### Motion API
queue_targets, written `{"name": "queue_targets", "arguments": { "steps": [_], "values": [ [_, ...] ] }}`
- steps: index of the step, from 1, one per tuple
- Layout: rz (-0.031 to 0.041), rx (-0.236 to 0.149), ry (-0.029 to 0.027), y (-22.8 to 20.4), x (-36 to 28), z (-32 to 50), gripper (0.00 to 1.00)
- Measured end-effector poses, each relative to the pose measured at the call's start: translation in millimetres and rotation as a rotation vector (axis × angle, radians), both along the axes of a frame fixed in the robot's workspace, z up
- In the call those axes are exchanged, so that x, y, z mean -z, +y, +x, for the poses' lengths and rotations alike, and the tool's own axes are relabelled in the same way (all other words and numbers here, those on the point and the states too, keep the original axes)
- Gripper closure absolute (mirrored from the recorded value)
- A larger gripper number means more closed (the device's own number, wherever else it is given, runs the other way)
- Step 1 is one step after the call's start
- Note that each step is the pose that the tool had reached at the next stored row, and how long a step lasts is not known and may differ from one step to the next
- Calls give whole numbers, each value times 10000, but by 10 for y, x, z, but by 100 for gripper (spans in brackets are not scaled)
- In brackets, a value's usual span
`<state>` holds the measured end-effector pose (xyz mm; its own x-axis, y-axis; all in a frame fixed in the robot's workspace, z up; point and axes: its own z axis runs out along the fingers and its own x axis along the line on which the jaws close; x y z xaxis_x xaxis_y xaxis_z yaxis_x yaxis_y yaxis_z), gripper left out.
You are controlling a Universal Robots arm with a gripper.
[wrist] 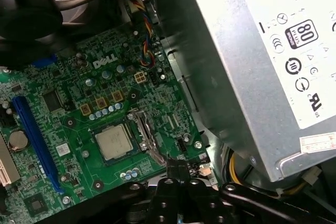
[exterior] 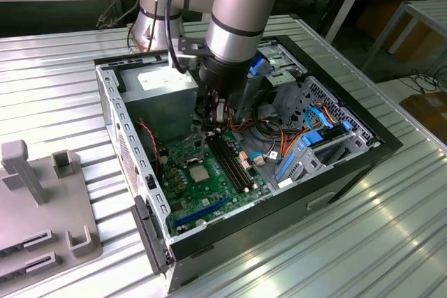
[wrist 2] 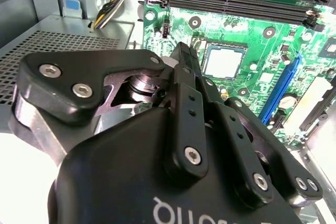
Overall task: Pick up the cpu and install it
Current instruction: 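Close the cpu cover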
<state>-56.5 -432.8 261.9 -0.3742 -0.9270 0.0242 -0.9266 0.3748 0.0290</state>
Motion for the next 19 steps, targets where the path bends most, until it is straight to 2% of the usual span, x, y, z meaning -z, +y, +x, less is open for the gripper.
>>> {"name": "queue_targets", "arguments": {
  "steps": [12, 19],
  "values": [
    [1, -163, -1, -42, -9, -4, 89],
    [1, -218, 0, -45, -9, -3, 89]
  ]
}}
